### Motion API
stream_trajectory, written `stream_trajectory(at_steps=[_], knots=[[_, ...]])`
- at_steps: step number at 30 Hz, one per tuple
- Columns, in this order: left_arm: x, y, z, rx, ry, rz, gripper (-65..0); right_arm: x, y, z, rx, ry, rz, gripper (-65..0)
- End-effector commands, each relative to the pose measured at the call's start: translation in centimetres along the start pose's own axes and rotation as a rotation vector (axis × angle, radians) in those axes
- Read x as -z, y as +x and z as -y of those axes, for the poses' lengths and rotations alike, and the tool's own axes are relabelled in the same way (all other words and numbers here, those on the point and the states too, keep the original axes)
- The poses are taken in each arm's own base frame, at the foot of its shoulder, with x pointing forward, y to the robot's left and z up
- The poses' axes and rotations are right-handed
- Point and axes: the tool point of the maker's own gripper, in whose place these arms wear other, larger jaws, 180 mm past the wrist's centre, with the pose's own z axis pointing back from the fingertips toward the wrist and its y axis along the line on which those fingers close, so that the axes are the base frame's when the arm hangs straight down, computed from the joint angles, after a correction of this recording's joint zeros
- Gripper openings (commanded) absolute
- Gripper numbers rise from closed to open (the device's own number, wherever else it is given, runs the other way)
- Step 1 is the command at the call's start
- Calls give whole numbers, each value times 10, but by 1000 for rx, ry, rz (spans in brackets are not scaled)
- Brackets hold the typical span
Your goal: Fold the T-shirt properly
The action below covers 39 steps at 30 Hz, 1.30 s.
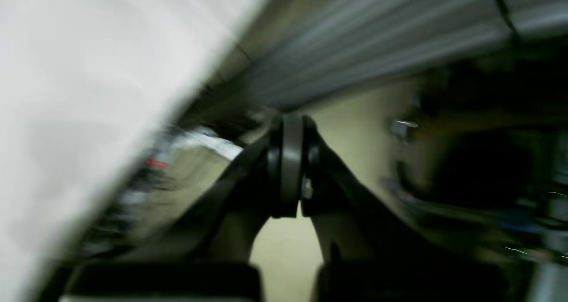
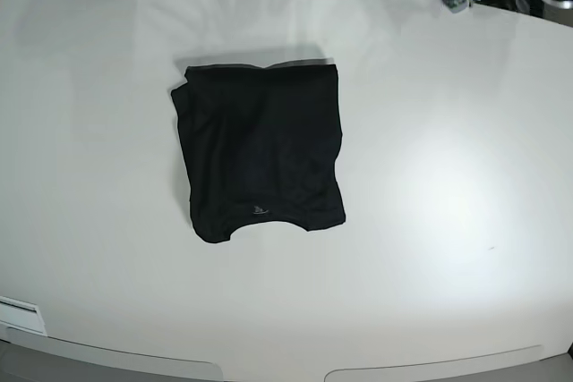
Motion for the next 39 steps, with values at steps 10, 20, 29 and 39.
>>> stream_trajectory(at_steps=[10,20,29,39], knots=[[29,-80,23,-377,3,-48,-650,23,-71,-8,274,139,-128,-650],[96,-175,-24,-649,41,-159,-650,111,-173,6,365,91,-310,-650],[144,-242,-134,-655,324,-171,-650,193,-214,54,213,-67,-378,-650],[207,-233,-198,-545,489,-94,-650,262,-214,107,123,-287,-384,-650]])
